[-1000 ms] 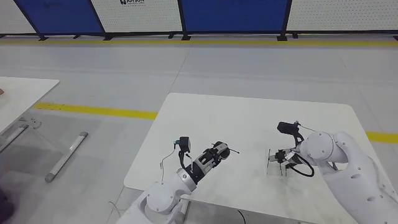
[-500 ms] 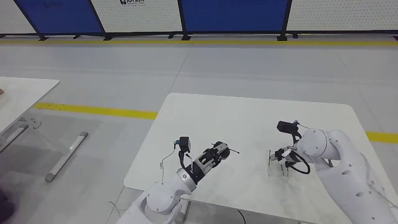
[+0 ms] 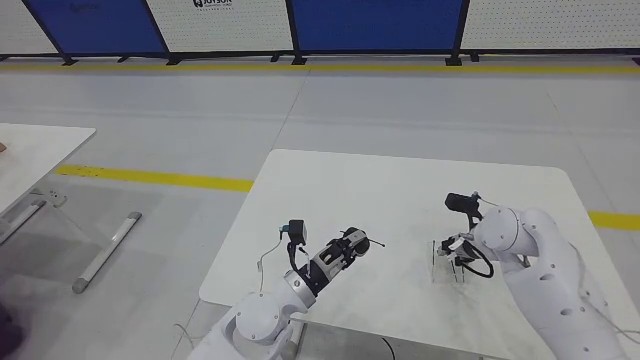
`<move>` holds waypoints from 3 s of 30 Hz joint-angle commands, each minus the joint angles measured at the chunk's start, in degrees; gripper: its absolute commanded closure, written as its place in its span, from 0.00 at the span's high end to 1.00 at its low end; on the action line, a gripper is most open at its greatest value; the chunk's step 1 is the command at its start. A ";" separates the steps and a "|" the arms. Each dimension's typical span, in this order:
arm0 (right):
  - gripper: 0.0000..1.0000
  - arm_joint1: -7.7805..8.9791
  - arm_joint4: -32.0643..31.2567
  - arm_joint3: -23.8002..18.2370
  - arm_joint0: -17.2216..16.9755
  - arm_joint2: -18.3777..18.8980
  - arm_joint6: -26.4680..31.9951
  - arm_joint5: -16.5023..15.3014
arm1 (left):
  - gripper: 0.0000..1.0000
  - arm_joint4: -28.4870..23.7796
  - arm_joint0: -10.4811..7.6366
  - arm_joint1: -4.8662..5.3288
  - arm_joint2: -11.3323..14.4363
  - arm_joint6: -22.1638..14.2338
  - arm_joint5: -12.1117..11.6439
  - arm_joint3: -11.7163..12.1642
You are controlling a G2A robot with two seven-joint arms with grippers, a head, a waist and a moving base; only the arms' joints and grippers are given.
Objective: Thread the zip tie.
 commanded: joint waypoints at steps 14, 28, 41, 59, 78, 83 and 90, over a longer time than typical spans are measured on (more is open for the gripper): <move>0.24 -0.87 1.02 3.57 1.59 -1.29 0.00 0.00 | 0.00 0.00 0.00 0.00 0.00 0.00 0.00 0.00; 0.00 -0.49 3.98 6.51 3.99 -3.45 0.00 0.00 | 0.00 0.00 0.00 0.00 0.00 0.00 0.00 0.00; 0.00 1.03 -0.63 -7.57 -2.57 2.17 0.00 0.00 | 0.00 0.00 0.00 0.00 0.00 0.00 0.00 0.00; 0.00 -0.35 -3.39 -35.69 -22.30 18.92 -9.59 0.00 | 0.00 0.00 0.00 0.00 0.00 0.00 0.00 0.00; 0.00 -0.35 -3.39 -35.69 -22.30 18.92 -9.59 0.00 | 0.00 0.00 0.00 0.00 0.00 0.00 0.00 0.00; 0.00 -0.35 -3.39 -35.69 -22.30 18.92 -9.59 0.00 | 0.00 0.00 0.00 0.00 0.00 0.00 0.00 0.00; 0.00 -0.35 -3.39 -35.69 -22.30 18.92 -9.59 0.00 | 0.00 0.00 0.00 0.00 0.00 0.00 0.00 0.00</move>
